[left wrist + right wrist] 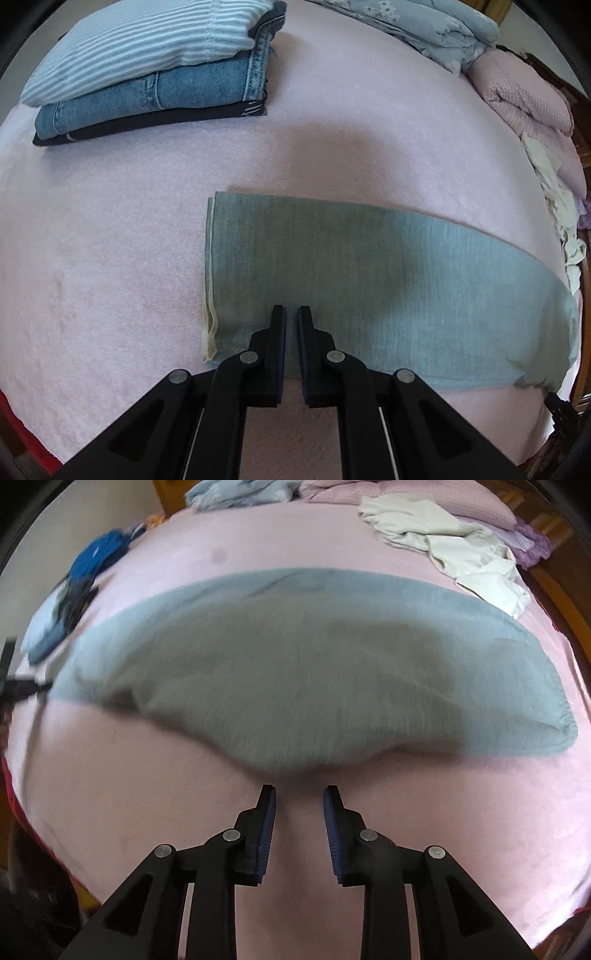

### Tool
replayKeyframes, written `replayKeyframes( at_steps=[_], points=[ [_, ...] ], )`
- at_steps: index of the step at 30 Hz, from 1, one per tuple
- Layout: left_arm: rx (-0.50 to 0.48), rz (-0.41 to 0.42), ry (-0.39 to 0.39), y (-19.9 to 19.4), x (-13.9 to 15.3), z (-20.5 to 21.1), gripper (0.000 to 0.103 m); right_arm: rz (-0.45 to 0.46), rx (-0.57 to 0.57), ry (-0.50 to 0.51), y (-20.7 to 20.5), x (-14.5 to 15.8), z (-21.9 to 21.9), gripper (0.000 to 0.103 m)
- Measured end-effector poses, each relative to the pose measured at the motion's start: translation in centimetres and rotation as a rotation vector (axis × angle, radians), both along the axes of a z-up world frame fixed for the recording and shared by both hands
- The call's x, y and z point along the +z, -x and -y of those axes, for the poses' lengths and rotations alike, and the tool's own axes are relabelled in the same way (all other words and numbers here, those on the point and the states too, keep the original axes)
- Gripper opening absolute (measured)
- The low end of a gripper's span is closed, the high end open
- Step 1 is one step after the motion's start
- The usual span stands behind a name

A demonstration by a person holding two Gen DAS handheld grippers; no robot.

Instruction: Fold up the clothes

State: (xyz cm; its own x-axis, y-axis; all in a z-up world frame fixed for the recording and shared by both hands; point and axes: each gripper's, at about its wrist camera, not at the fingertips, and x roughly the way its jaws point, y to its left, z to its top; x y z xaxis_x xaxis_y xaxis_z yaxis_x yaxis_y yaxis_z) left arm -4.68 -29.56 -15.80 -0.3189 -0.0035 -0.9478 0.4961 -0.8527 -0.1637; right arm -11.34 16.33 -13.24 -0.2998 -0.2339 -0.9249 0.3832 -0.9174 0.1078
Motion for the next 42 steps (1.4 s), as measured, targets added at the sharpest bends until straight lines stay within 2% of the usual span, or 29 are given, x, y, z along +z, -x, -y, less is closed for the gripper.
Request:
replayKeyframes(
  at_steps=[4, 10, 14, 18, 22, 26, 27, 28, 30, 32, 38, 42],
  points=[
    [0.018, -0.009, -0.033, -0.1, 0.0, 0.4, 0.005, -0.017, -0.069, 0.123, 2.1, 1.4, -0.3, 0.028],
    [0.014, -0.013, -0.035, 0.0, 0.1, 0.4, 0.005, 0.014, -0.12, 0.15, 4.4, 1.4, 0.1, 0.028],
    [0.019, -0.023, -0.049, -0.1, 0.2, 0.6, 0.005, 0.053, -0.159, 0.17, 3.5, 0.2, -0.4, 0.028],
    [0.011, -0.028, -0.057, -0.1, 0.2, 0.7, 0.005, 0.055, -0.143, 0.123, 2.5, -1.1, 0.3, 0.029],
    [0.013, -0.036, -0.069, -0.1, 0.3, 0.8, 0.005, 0.005, -0.157, 0.11, 2.5, -1.0, 0.9, 0.03],
    [0.02, -0.039, -0.078, 0.0, 0.3, 0.9, 0.005, -0.089, -0.178, 0.088, 2.4, 0.0, 1.0, 0.03],
    [0.019, -0.037, -0.077, 0.0, 0.4, 0.9, 0.005, -0.1, -0.195, 0.082, 2.5, 0.0, 0.8, 0.025],
    [0.017, -0.036, -0.075, 0.1, 0.4, 0.8, 0.005, -0.107, -0.212, 0.081, 2.7, 0.0, 0.5, 0.012],
    [0.015, -0.033, -0.072, 0.2, 0.5, 0.8, 0.005, -0.093, -0.246, 0.107, 2.9, -0.2, -0.4, 0.007],
    [0.015, -0.03, -0.071, 0.3, 0.5, 0.7, 0.005, -0.071, -0.265, 0.151, 3.0, -0.2, -1.2, 0.006],
    [0.016, -0.028, -0.07, 0.5, 0.7, 0.9, 0.005, -0.069, -0.228, 0.186, 1.3, 1.9, -2.3, 0.006],
    [0.016, -0.024, -0.072, 0.7, 0.8, 0.9, 0.005, -0.029, -0.206, 0.164, 2.1, 1.2, -1.9, 0.008]
  ],
)
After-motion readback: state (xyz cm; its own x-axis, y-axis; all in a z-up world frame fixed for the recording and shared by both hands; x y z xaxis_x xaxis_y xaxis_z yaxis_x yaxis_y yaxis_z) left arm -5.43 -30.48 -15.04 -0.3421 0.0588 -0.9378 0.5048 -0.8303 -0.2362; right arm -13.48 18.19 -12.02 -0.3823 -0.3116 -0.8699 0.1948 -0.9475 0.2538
